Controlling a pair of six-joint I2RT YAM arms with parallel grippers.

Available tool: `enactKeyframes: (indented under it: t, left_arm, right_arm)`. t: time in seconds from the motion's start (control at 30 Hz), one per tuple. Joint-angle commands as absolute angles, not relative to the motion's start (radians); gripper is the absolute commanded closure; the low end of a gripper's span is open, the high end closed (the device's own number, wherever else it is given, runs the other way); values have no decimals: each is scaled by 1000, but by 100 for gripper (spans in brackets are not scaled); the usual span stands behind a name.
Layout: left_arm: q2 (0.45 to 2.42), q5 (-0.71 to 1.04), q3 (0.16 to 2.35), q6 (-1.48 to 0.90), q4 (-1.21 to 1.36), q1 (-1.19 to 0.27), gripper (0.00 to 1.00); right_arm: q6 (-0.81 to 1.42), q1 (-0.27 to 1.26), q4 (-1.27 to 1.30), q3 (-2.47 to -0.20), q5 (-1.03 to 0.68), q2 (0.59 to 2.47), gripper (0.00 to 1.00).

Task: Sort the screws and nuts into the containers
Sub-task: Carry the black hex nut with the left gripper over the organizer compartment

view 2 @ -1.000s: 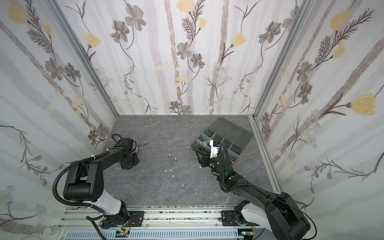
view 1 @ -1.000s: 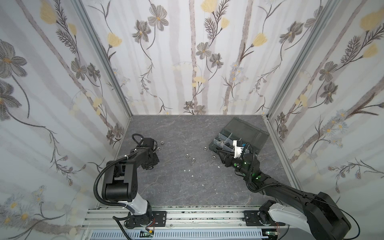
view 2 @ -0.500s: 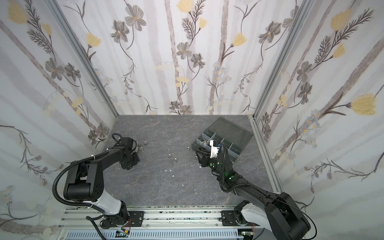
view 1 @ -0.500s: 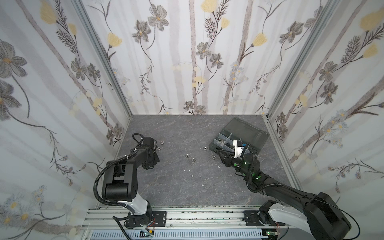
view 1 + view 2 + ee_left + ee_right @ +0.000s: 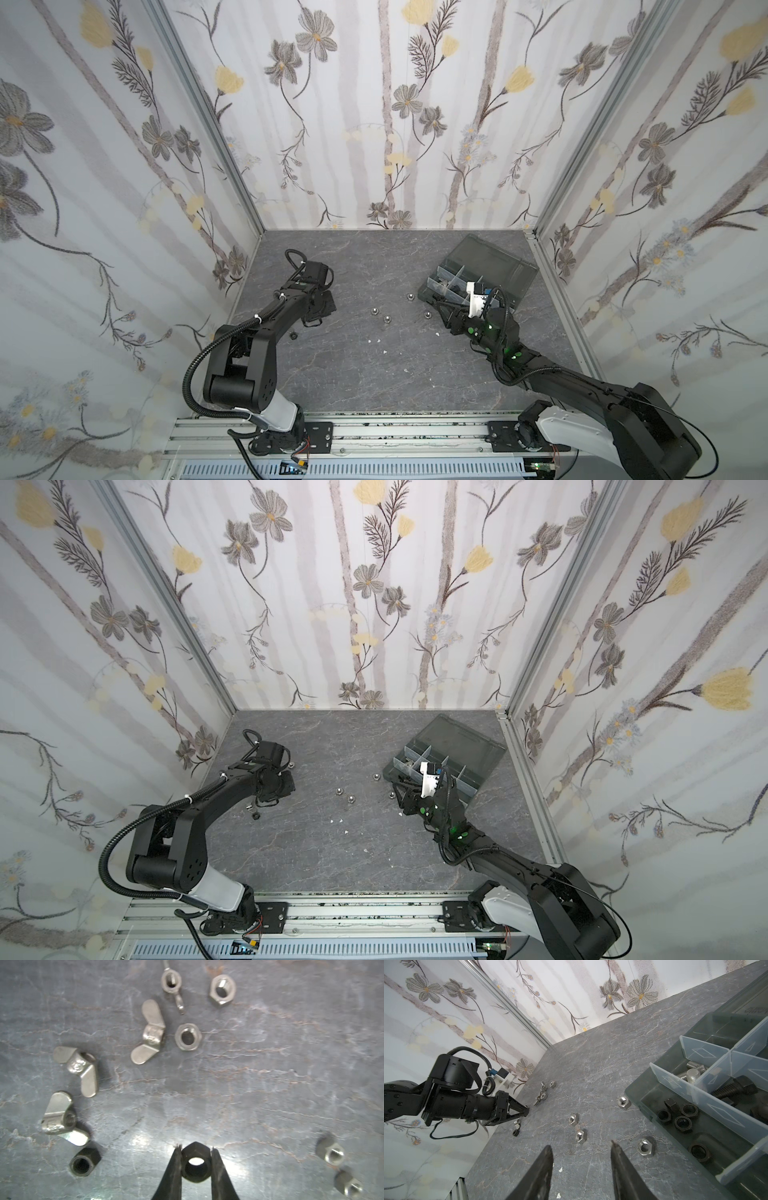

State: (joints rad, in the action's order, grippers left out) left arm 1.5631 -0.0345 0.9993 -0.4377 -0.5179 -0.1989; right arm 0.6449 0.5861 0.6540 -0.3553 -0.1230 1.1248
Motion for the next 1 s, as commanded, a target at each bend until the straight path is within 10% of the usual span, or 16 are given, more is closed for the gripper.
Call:
enactKeyframes:
  t: [0.0,0.97]
  left_arm:
    - [1560,-51,1056,-476,-551,-256,81]
    - [1963,-69,1667,-541,-584,-723,81]
  right_arm:
    - [641,580,705,-344,-101,1122,53]
    - [683,503,765,-161,150,890,0]
